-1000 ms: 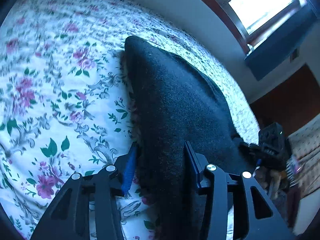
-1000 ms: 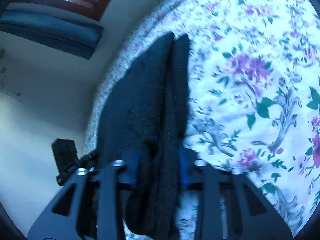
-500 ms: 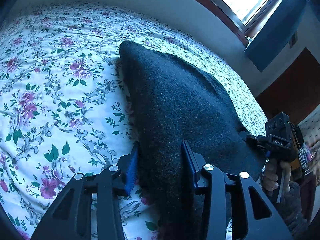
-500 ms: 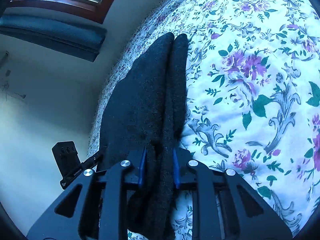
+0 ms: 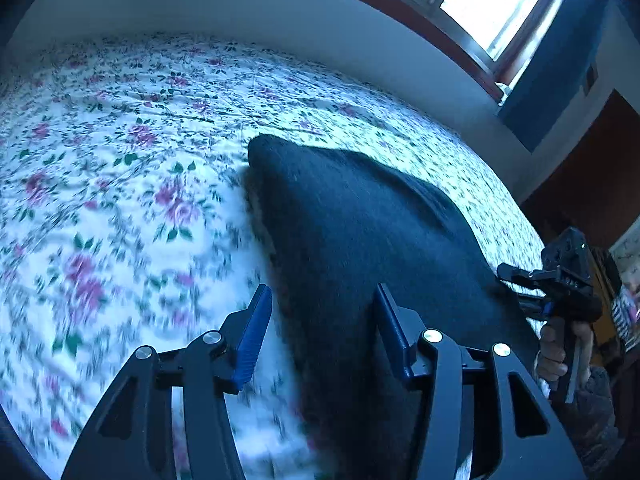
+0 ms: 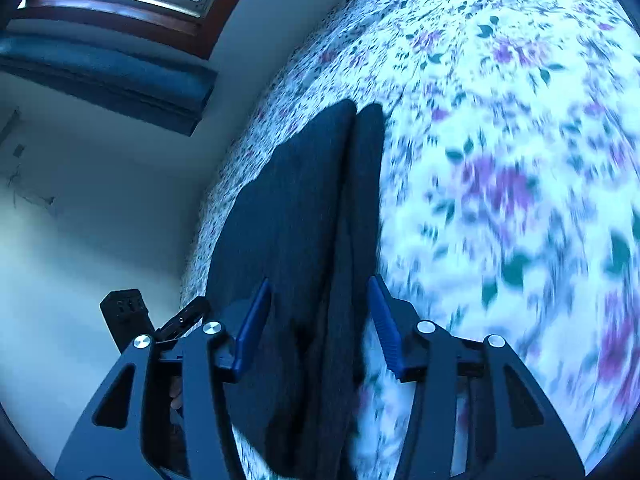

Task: Fold small clothes

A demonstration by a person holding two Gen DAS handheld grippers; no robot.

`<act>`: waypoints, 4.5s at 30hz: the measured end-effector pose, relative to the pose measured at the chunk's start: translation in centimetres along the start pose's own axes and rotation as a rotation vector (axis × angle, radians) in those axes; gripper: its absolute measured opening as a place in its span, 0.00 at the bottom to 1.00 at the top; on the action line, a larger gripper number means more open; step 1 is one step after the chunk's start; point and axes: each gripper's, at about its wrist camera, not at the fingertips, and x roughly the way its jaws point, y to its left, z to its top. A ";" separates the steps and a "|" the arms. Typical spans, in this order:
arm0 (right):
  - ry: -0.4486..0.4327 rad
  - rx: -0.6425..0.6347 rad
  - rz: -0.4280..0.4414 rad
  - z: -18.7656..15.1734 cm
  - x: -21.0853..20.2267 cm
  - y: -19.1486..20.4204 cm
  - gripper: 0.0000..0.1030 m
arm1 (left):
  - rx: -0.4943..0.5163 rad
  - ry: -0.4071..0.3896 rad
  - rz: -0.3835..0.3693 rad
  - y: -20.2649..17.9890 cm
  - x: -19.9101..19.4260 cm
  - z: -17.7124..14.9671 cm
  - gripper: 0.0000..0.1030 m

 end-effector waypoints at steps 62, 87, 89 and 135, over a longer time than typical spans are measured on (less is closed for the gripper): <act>0.109 -0.044 0.017 -1.8 0.6 0.7 0.56 | -0.075 0.102 -0.107 -0.6 -1.5 -5.1 0.64; 0.073 -0.074 -0.074 -10.6 -7.7 -0.5 0.49 | 0.059 -0.011 0.174 -4.3 -4.6 -9.1 0.63; 0.062 -0.093 -0.101 -11.5 -8.2 0.0 0.53 | 0.063 -0.023 0.203 -4.6 -5.0 -9.3 0.67; -0.172 -0.396 -0.583 -15.7 -6.1 7.8 0.86 | 0.097 -0.175 0.454 -7.8 -9.6 -12.7 0.79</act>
